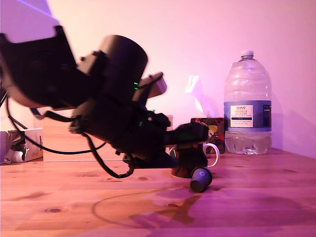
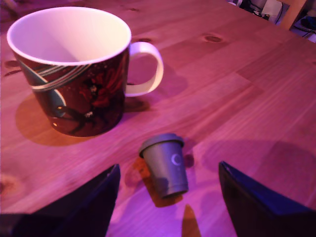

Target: Pick up the coffee capsules from the table one by one and drop them inside the nearest coffee cup

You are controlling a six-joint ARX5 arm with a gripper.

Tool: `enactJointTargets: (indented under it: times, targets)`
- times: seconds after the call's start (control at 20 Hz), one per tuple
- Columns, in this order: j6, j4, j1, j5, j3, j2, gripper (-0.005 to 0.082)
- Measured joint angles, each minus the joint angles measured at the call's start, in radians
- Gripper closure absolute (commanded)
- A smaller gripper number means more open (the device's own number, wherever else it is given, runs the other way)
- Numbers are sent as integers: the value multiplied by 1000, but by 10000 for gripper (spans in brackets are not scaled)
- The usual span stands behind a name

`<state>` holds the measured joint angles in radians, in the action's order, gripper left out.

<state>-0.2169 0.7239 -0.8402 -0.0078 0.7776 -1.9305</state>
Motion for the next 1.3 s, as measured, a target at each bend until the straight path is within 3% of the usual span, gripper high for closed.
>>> enactJointTargets:
  times: [0.75, 1.3]
  targets:
    - [-1, -5, -4, -26, 20, -10, 201]
    - [-13, -224, -8, -26, 196, -114, 204]
